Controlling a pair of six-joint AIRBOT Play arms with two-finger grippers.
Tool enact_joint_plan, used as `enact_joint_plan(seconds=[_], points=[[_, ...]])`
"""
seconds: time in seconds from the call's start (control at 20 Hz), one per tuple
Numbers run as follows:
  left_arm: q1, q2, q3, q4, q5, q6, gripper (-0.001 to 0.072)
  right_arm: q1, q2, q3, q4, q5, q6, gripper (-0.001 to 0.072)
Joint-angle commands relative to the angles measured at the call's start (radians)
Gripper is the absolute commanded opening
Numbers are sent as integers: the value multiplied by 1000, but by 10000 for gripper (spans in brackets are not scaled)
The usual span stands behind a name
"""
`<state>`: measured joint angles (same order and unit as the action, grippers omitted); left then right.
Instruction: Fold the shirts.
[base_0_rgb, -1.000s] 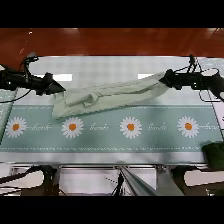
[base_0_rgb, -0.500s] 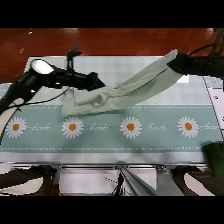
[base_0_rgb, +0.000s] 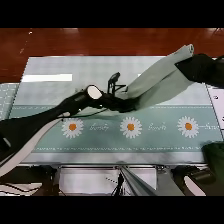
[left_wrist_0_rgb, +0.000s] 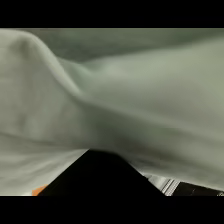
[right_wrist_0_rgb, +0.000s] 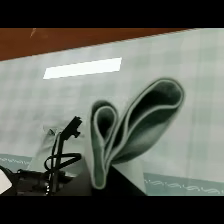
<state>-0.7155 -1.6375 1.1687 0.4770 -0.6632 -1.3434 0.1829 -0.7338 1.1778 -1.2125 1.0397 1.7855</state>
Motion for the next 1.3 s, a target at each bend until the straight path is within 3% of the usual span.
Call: enact_joint_plan(seconds=[0.0,0.2,0.35,0.5,0.6,0.8,0.95,1.15,1.2,1.25], points=[[-79,-58,0,-84,104,-11,17,58,54,1,-142,95,126,24],[30,22,0,-16,82,-11,16,56,48,1,-296,114,124,24],[193,180,0,137,20,-12,16,61,-20,0,-342,107,47,24],[391,376,0,275,-61,-13,15,174,-149,0,-328,-28,24,23],[549,513,0,319,-125,-12,16,268,-250,0,-327,-165,71,23],[815,739,0,328,-270,-13,16,386,-462,0,-174,-496,112,23],[914,853,0,328,-387,-13,16,469,-611,0,19,-733,112,23],[927,915,0,328,-459,-15,17,587,-747,0,142,-835,112,29],[927,916,0,328,-464,-15,16,616,-771,0,143,-850,117,145],[927,915,-3,329,-464,-15,17,641,-791,0,151,-861,126,369]])
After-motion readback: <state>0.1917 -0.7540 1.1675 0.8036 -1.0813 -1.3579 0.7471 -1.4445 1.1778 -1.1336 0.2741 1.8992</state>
